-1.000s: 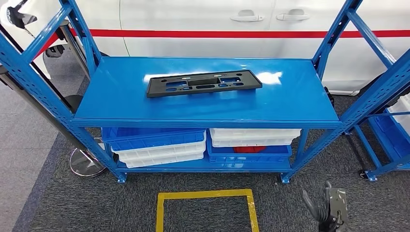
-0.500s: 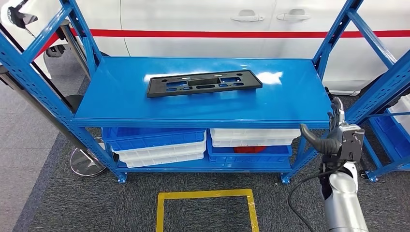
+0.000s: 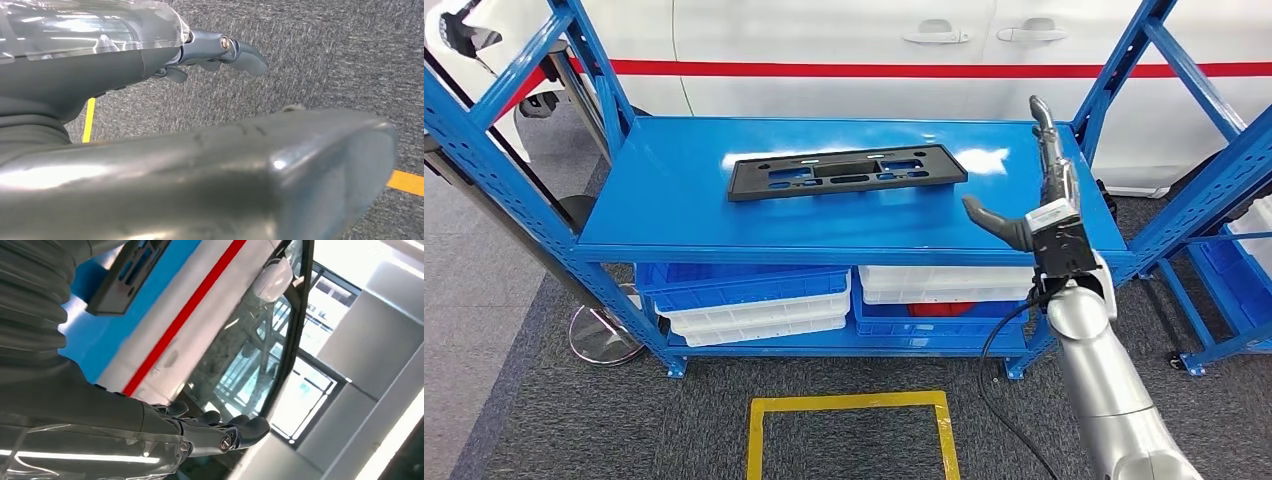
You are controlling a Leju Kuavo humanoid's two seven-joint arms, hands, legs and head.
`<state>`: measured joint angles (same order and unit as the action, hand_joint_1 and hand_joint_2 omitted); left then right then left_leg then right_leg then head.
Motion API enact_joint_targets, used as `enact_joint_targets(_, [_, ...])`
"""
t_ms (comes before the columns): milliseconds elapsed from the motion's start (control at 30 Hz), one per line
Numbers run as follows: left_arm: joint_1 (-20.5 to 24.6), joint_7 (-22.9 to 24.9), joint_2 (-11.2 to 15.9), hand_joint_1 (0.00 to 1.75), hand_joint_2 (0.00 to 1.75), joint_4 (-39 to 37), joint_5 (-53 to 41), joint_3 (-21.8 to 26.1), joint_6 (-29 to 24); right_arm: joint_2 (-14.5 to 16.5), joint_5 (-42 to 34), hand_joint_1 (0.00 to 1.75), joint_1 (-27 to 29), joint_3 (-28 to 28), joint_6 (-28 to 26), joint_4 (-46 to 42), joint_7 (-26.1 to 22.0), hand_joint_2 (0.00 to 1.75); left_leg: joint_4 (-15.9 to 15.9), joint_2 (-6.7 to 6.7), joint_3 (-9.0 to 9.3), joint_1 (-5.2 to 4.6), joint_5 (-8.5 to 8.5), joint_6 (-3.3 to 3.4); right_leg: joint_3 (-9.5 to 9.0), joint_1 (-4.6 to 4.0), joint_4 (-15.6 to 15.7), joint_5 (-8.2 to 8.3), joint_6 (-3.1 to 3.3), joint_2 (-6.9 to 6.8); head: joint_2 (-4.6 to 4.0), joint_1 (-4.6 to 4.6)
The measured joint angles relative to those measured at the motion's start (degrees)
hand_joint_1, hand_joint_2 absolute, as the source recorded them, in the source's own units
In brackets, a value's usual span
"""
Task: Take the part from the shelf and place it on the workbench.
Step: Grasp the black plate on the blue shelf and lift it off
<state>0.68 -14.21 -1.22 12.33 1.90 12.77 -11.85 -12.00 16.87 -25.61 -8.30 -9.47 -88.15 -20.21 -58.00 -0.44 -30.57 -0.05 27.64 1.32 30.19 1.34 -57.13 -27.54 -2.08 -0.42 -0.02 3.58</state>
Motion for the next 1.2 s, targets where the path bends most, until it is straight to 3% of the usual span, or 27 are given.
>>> enact_joint_targets(200, [0.1,0.0,0.1,0.0,0.0,0.0,-0.3,0.0,0.2,0.8,10.7,0.0,-3.2,-8.0,-2.7,0.2,1.9,1.75,-0.3,-0.01,-0.26,-0.36,0.05,0.21,0.09,0.21,0.1,0.18,-0.28,-0.1,0.0,0.0])
enact_joint_targets(300, [0.3,0.1,0.2,0.0,0.0,0.0,-0.3,0.0,0.6,1.9,15.7,0.0,-4.8,-12.1,-3.4,0.6,3.3,1.75,0.5,-0.02,-0.04,-0.02,-0.44,0.93,0.27,0.29,-0.2,-0.13,-0.63,-0.11,0.0,0.0])
enact_joint_targets(367, [0.5,0.1,0.2,0.0,0.0,0.0,-0.3,0.0,0.9,2.8,18.7,0.0,-6.1,-14.6,-3.5,1.3,4.4,1.75,1.0,-0.04,0.15,0.28,-0.86,1.37,2.38,0.27,-4.3,-2.35,-0.6,0.01,0.0,0.0])
enact_joint_targets(433, [0.6,0.1,0.1,0.0,0.0,0.0,-0.3,0.0,1.2,4.0,21.0,0.0,-7.0,-17.0,-3.1,2.7,5.5,1.75,1.1,-0.08,0.07,0.15,-0.89,1.47,6.74,0.19,-12.3,-5.4,-0.49,0.14,0.0,0.0])
enact_joint_targets(467, [0.6,0.1,0.1,0.0,0.0,-0.1,-0.3,0.0,1.5,4.8,21.8,0.0,-7.1,-18.3,-2.6,3.7,6.1,1.75,1.0,-0.14,0.09,0.09,-0.84,1.45,8.72,0.17,-15.5,-5.98,-0.42,0.17,0.0,0.0])
enact_joint_targets(500, [0.6,0.1,0.1,0.0,0.0,-0.1,-0.3,0.0,1.7,5.7,22.5,0.0,-7.3,-19.4,-2.1,4.7,6.7,1.75,1.0,-0.24,0.16,0.05,-0.75,1.41,9.85,0.14,-16.7,-5.41,-0.3,0.18,0.0,0.0])
enact_joint_targets(533, [0.6,0.2,0.1,0.0,0.0,-0.1,-0.3,0.0,2.0,6.6,23.0,0.0,-7.5,-20.6,-1.5,5.9,7.2,1.75,1.0,-0.38,0.32,0.03,-0.61,1.3,9.85,0.09,-15.5,-3.65,-0.08,0.18,0.0,0.0])
enact_joint_targets(600, [0.6,0.1,0.1,0.0,0.0,-0.1,-0.3,0.0,2.6,8.4,23.7,0.0,-8.2,-22.6,-0.3,7.9,8.2,1.75,0.9,-0.63,0.76,0.02,-0.16,0.95,7.31,-0.14,-8.5,1.16,0.65,0.27,0.0,0.0])
enact_joint_targets(667, [0.7,0.1,-0.1,0.0,0.0,-0.2,-0.4,0.0,3.3,10.3,24.2,0.0,-9.1,-24.3,1.1,10.0,9.3,1.75,0.7,-0.74,0.7,-0.02,0.25,0.33,5.15,-0.59,-2.8,3.36,1.35,0.39,0.0,-0.01])
enact_joint_targets(733, [0.9,0.1,-0.2,0.0,0.0,-0.2,-0.4,0.0,4.0,12.5,24.5,0.0,-9.8,-26.0,2.5,12.4,10.6,1.75,0.6,-0.74,0.35,0.06,0.39,-0.45,4.88,-0.98,-1.4,3.01,1.72,0.49,0.0,-0.01])
enact_joint_targets(833, [1.0,-0.3,-0.2,0.0,0.0,-0.2,-0.5,0.0,5.4,15.7,24.5,0.0,-10.2,-27.9,4.6,15.4,12.7,1.75,-0.8,-0.54,-0.24,0.24,1.5,-1.61,4.38,-0.63,-0.6,2.87,2.46,0.46,0.0,-0.01])
enact_joint_targets(900, [1.1,-0.5,-0.2,0.0,0.0,-0.2,-0.6,0.0,6.1,17.3,24.5,0.0,-10.3,-28.8,5.7,17.1,13.8,1.75,-6.7,-0.34,-3.21,0.47,4.14,-2.33,3.94,-0.47,-0.4,2.68,2.97,0.29,0.0,-0.01])
enact_joint_targets(967, [1.0,-0.7,-0.2,0.0,0.0,-0.3,-0.7,0.0,6.5,18.3,24.4,0.0,-10.3,-29.5,6.5,18.8,14.7,1.75,-14.2,-0.25,-7.69,0.77,6.31,-2.95,3.66,-0.47,-0.4,2.35,3.18,0.17,0.0,-0.01])
enact_joint_targets(1000, [1.0,-0.8,-0.2,0.0,0.0,-0.3,-0.8,0.0,6.6,18.7,24.4,0.0,-10.3,-29.8,6.7,19.8,15.0,1.75,-15.9,-0.19,-9.07,0.95,5.98,-3.2,3.45,-0.43,-0.4,2.15,3.15,0.15,0.0,-0.01])
enact_joint_targets(1033, [0.9,-0.8,-0.2,0.0,0.0,-0.3,-0.8,0.0,6.7,19.0,24.4,0.0,-10.2,-29.9,6.8,20.7,15.3,1.75,-15.4,-0.1,-9.39,1.15,4.53,-3.4,3.16,-0.35,-0.4,1.94,3.03,0.17,0.0,0.0])
enact_joint_targets(1100, [0.9,-0.7,-0.2,0.0,0.0,-0.3,-1.0,0.0,6.8,19.6,24.6,0.0,-10.0,-30.1,6.6,22.4,15.4,1.75,-8.4,0.14,-6.99,1.59,-0.31,-3.77,2.43,-0.12,-0.5,1.35,2.55,0.21,0.0,0.0])
enact_joint_targets(1133, [0.9,-0.7,-0.2,0.0,0.0,-0.4,-1.1,0.0,6.8,19.8,25.0,0.0,-9.9,-30.2,6.2,23.3,15.4,1.75,-4.6,0.21,-5.4,1.58,-1.92,-3.83,2.18,-0.12,-0.7,1.05,2.21,0.27,0.0,0.0])
enact_joint_targets(1200, [1.0,-0.5,-0.2,0.0,0.0,-0.5,-1.3,0.0,6.7,20.2,26.7,0.0,-9.7,-30.3,4.5,24.8,15.5,1.75,-0.8,0.19,-3.75,1.42,-2.8,-3.08,2.05,-0.29,-0.9,0.71,1.52,0.37,0.0,-0.01])
